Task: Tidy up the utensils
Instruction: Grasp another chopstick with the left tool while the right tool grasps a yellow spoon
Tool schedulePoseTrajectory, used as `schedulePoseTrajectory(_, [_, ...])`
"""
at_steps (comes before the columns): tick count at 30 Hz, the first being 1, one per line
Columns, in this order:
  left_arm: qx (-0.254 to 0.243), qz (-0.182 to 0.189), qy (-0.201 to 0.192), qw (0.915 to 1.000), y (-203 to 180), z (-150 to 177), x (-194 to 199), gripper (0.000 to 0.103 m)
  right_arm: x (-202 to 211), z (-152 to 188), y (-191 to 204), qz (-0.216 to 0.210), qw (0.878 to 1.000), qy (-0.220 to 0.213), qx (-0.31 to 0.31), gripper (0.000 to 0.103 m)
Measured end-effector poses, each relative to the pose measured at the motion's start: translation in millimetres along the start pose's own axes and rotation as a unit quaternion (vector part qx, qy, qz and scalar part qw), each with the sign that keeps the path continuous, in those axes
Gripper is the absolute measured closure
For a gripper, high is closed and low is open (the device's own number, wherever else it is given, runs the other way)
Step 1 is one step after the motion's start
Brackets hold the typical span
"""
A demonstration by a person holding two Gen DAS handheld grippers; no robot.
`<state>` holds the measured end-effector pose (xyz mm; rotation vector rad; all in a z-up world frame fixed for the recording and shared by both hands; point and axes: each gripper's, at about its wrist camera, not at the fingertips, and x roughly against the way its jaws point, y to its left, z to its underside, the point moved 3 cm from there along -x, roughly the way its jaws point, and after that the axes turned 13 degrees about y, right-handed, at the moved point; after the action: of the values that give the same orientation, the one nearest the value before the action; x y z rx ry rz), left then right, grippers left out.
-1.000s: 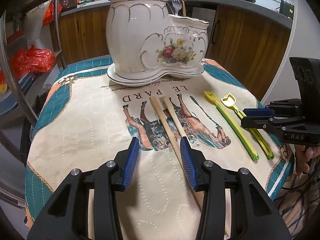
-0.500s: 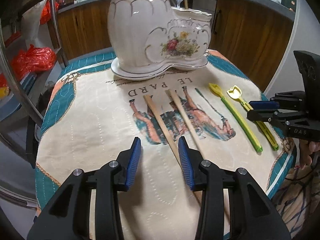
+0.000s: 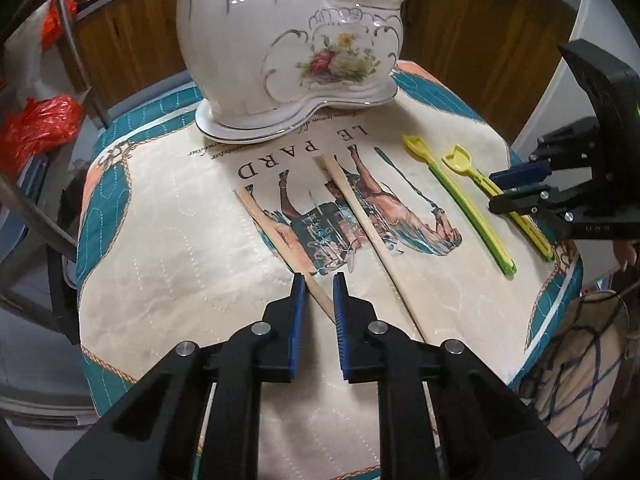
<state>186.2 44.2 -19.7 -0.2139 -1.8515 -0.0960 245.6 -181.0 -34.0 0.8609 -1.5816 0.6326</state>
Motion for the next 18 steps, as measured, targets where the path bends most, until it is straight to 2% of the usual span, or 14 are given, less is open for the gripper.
schedulePoseTrajectory(12, [-0.033,0.009,0.079,0.9963,10,-1,1,0.091,-2,-14,-8,0.020,0.995,0.093,-0.004,0.082])
schedulePoseTrajectory(13, [-0.034,0.007,0.090,0.9954,10,-3,0,0.091,-2,-15,-8,0.026,0.995,0.099,-0.002,0.080])
schedulePoseTrajectory(15, [-0.038,-0.001,0.108,0.9935,8,-7,-1,0.091,-2,-19,-4,0.054,0.991,0.119,0.000,0.068])
schedulePoseTrajectory(18, [-0.032,-0.005,0.129,0.9911,8,-14,-3,0.090,-4,-23,-6,0.072,0.988,0.137,-0.006,0.065])
